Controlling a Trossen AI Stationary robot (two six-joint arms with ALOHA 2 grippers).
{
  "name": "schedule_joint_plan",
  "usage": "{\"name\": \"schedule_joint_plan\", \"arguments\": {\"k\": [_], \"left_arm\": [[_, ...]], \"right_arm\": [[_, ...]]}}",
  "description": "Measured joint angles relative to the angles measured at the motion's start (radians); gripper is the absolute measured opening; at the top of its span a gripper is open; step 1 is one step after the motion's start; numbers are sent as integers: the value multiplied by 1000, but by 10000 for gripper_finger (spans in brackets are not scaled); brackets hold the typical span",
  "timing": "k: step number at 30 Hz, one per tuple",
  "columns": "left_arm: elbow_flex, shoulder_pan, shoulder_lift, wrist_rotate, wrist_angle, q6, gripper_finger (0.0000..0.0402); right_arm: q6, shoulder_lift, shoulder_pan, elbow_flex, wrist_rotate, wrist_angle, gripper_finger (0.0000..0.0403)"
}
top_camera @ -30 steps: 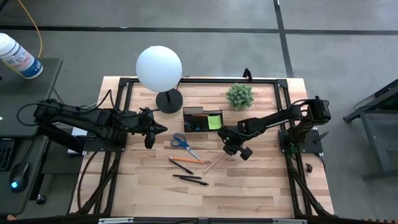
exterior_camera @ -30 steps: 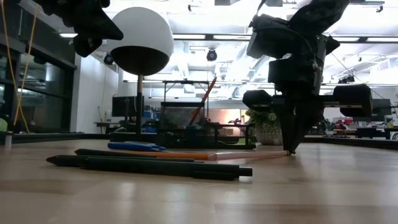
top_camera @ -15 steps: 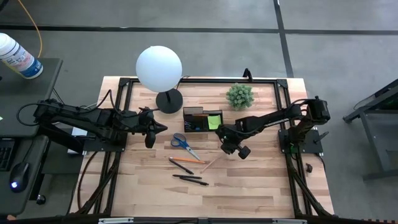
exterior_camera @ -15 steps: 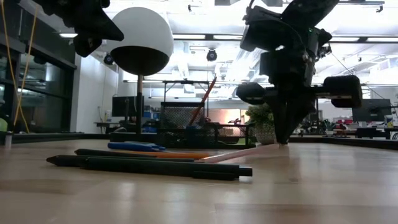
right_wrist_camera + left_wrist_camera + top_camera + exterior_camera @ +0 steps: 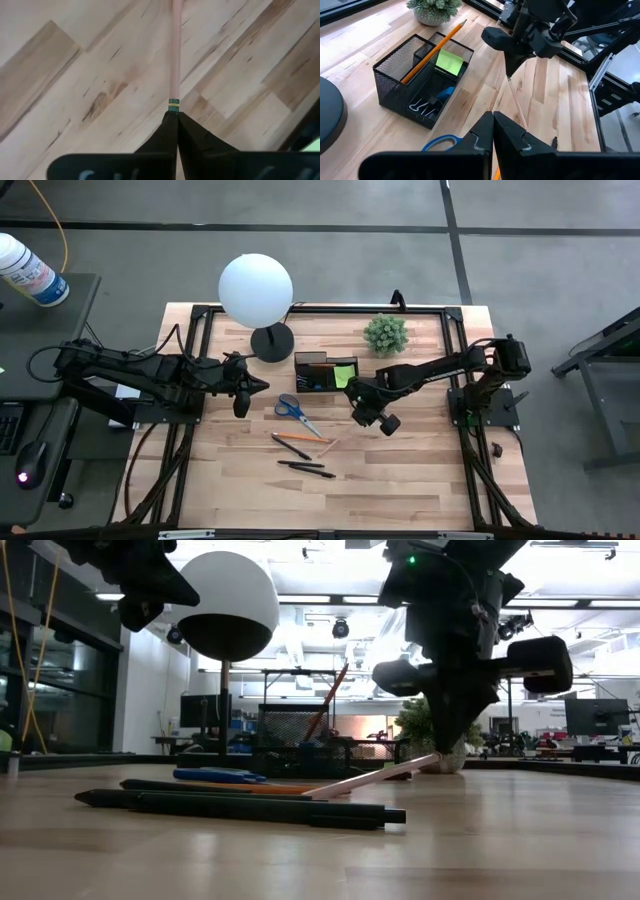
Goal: Pick and place office supplies into organizer
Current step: Put the pink pencil into the desk organizer
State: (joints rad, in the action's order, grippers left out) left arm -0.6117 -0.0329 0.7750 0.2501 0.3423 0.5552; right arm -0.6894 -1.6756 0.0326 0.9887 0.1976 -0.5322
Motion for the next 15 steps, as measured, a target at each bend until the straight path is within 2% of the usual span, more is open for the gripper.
{"name": "schedule_joint_plan", "arguments": {"k": [15], "left_arm": [[0, 0, 0, -2, 0, 0, 1]], "right_arm": [[54, 0, 1, 1, 73, -10, 0]]}}
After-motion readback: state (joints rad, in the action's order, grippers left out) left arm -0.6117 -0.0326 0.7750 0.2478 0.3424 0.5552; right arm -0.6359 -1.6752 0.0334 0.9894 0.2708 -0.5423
